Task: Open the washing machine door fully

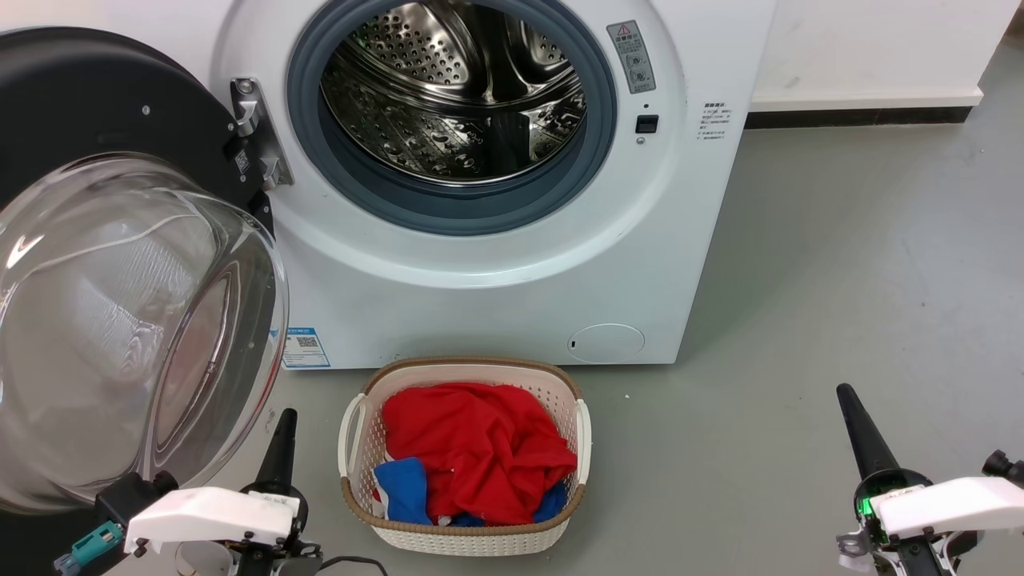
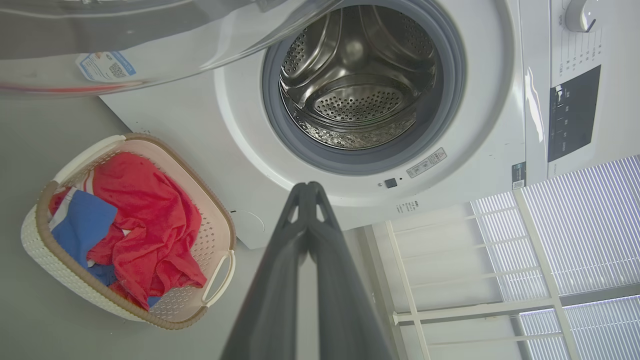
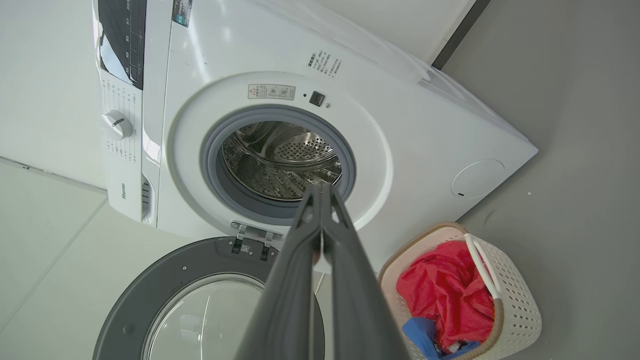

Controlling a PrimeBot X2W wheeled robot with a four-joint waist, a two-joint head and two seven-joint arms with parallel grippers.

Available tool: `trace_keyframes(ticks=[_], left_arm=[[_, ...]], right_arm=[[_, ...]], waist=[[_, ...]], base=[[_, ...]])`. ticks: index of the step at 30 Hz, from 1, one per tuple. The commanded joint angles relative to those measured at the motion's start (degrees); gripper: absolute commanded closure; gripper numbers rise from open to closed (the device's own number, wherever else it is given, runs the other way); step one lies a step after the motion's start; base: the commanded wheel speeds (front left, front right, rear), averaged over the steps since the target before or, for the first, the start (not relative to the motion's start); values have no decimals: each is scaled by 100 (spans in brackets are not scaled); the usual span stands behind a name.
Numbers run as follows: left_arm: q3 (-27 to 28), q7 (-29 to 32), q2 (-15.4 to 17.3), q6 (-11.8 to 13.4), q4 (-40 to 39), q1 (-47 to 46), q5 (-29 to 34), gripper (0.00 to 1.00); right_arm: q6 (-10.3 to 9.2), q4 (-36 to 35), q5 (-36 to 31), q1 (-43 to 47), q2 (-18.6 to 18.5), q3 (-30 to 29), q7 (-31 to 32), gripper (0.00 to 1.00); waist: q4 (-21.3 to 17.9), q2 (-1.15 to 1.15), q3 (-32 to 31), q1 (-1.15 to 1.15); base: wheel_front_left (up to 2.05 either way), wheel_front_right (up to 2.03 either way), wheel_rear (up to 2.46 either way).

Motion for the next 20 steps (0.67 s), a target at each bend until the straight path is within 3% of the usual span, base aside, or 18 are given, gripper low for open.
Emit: trace_keyframes(ticks=[1,20], left_arm=[[63,43,-9,-45,-49,-149,-144,100],[327,315,-173,-231,-40,-214,-1031,100]], right_arm=[[2,-4,161,-164,9,-25,20,100],[2,190,1175,-310,46,-117,117,100]], waist=[[1,0,3,0],[12,0,38,0]], base=[[0,0,0],[0,0,0]])
